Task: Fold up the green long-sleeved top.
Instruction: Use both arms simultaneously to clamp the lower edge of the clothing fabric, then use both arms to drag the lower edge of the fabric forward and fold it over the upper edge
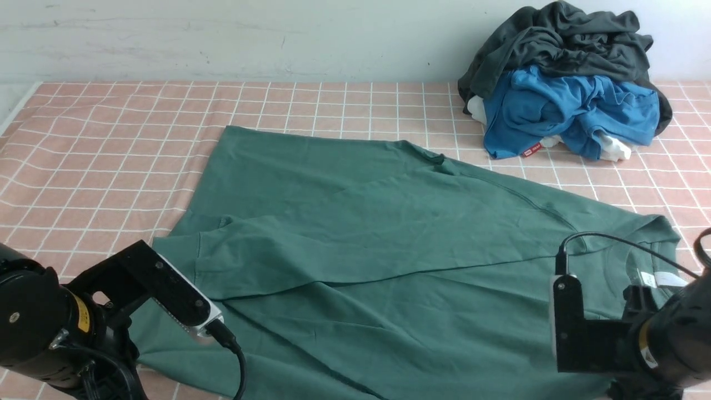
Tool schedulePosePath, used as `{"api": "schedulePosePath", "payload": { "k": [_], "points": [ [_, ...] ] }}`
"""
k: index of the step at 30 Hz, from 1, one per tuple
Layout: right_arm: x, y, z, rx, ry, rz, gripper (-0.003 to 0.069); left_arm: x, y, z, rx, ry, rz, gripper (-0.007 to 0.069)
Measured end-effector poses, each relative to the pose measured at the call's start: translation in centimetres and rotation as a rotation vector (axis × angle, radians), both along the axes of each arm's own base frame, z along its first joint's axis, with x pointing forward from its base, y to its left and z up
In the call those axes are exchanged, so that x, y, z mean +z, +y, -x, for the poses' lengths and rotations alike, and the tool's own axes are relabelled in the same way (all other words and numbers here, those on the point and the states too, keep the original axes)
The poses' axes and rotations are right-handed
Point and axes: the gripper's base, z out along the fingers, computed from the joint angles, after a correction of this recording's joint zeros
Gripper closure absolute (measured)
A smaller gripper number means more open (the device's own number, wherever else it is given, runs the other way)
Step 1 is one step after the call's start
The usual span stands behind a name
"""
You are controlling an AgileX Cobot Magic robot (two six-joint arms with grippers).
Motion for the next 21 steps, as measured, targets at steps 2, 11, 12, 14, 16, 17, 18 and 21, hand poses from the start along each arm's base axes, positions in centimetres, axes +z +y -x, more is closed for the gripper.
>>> {"api": "schedulePosePath", "payload": {
  "k": [2, 11, 12, 14, 16, 17, 18, 21],
  "points": [
    [-0.1, 0.0, 0.1, 0.002, 0.0, 0.0, 0.0482, 0.1, 0.0, 0.0, 0.003, 0.001, 0.005, 0.0626],
    [3.0, -0.9, 1.0, -0.103, -0.072, -0.009, 0.0661, 3.9, 0.2, 0.8, 0.139, -0.064, 0.087, 0.0626],
    [3.9, -1.0, 1.1, -0.115, -0.092, -0.01, 0.0662, 4.5, 0.4, 0.9, 0.172, -0.088, 0.103, 0.0626],
    [5.8, -1.3, 1.2, -0.132, -0.151, -0.01, 0.0661, 5.5, 0.9, 1.0, 0.251, -0.144, 0.129, 0.0626],
    [7.6, -1.6, 0.9, -0.141, -0.228, -0.016, 0.0662, 6.6, 1.4, 0.4, 0.32, -0.22, 0.151, 0.0626],
    [8.4, -1.8, 0.4, -0.151, -0.272, -0.025, 0.0662, 7.2, 1.9, -0.5, 0.364, -0.278, 0.158, 0.0626],
    [9.1, -1.9, -0.3, -0.169, -0.312, -0.042, 0.0662, 7.8, 2.1, -1.4, 0.388, -0.322, 0.166, 0.0626],
    [10.3, -2.3, -3.4, -0.252, -0.425, -0.135, 0.0662, 8.7, 2.2, -5.3, 0.422, -0.404, 0.188, 0.0626]
  ]
}}
